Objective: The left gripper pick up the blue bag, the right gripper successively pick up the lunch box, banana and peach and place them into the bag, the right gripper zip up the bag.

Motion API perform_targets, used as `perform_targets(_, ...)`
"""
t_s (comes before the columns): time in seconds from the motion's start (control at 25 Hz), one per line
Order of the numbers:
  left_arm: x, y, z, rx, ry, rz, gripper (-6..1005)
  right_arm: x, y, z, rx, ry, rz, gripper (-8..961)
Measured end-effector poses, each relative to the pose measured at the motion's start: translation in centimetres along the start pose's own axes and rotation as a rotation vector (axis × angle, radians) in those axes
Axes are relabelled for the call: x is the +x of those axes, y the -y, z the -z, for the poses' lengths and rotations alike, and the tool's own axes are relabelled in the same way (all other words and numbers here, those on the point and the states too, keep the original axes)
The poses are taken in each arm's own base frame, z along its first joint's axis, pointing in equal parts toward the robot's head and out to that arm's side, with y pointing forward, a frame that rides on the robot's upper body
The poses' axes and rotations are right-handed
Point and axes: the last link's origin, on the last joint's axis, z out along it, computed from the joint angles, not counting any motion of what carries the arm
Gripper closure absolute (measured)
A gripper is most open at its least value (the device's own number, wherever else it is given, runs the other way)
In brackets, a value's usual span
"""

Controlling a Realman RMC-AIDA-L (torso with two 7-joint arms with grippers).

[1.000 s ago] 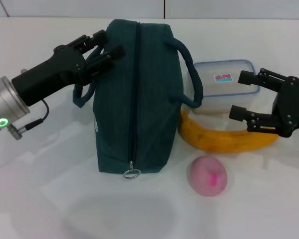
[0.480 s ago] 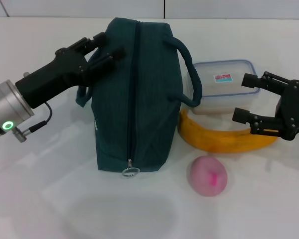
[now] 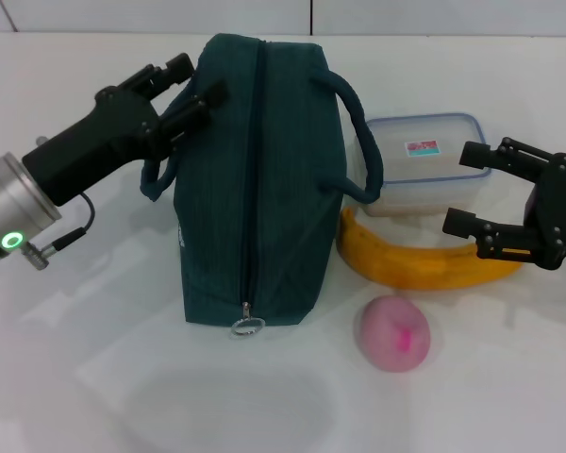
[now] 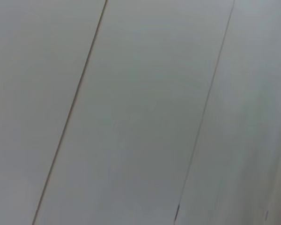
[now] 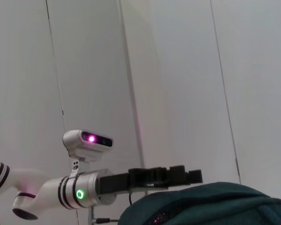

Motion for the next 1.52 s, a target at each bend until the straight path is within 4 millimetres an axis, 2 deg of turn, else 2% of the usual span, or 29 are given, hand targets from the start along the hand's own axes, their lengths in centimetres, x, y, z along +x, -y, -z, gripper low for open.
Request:
perform_targets(0.56, -0.9, 0.5, -0.4, 0.055, 0.034, 0.013, 423, 0.1, -0.2, -0.1, 0.000, 0.005, -0.007, 84)
perform_targets(0.88, -0.2, 1.5, -0.2, 0.069, 0.101, 0.164, 437, 0.5, -0.5, 0.0, 0.007, 0.007, -0.016, 83)
perform_targets(1.52, 0.0, 0.7, -1.1, 0.007, 0.150, 0.169, 464, 0.9, -0.8, 0.6, 0.021, 0.002, -0.017, 84)
